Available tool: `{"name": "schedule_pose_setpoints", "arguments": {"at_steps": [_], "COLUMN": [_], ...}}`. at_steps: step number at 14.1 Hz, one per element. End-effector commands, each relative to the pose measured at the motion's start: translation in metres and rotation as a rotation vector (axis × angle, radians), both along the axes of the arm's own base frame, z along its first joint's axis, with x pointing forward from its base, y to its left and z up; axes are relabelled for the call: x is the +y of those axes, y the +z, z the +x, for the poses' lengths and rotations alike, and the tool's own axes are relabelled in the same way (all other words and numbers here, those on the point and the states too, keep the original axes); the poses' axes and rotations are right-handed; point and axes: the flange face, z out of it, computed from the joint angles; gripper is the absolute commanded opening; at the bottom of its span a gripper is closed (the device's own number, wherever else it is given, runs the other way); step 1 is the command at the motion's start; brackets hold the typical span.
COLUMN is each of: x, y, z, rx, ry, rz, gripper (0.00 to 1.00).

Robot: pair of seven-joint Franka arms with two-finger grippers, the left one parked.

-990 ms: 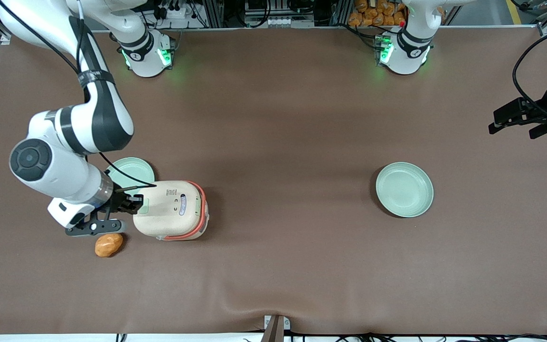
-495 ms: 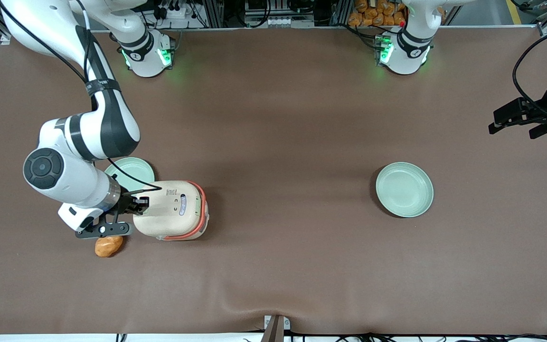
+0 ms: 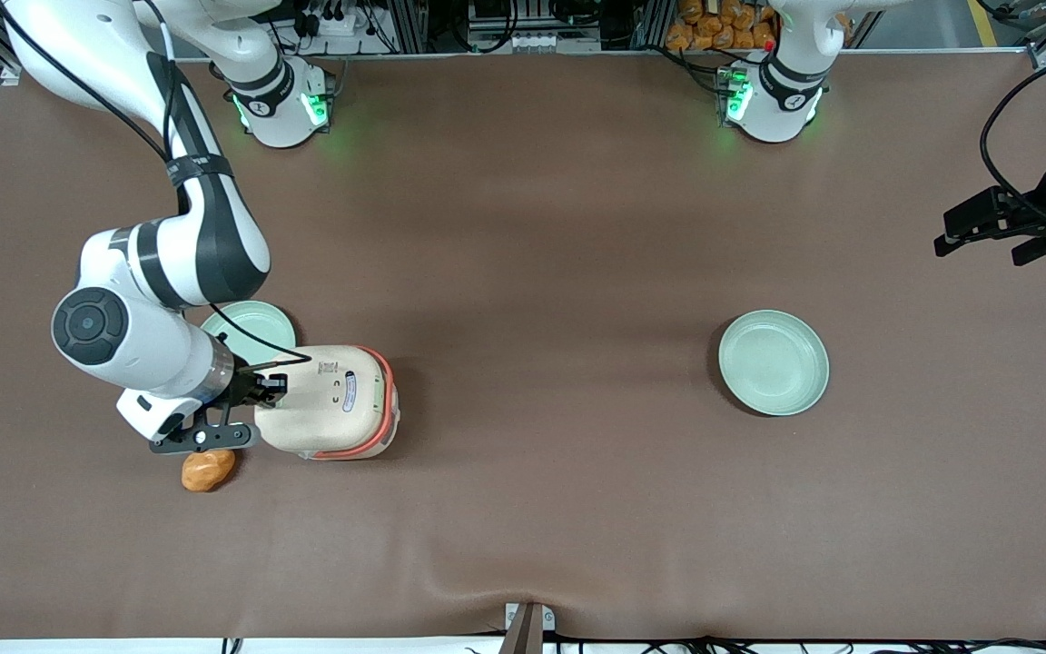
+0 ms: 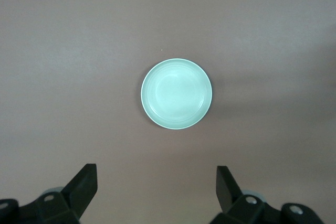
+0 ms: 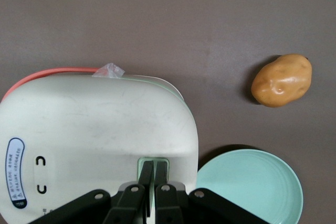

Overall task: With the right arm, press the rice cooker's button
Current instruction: 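Push the closed right gripper against the lid release button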

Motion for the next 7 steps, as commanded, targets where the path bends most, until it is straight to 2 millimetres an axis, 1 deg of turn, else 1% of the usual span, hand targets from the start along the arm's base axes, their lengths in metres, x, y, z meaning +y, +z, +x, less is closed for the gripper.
{"name": "schedule_pose_setpoints", "arguments": {"at_steps": [1, 7], "x": [0.0015, -0.0004], "y": [-0.0079, -0.0169], "z": [-0.0008, -0.0002], "rx": [0.016, 0.028], "ry": [-0.006, -0.004], "rz": [0.008, 0.004], "gripper": [0.08, 0.08]}}
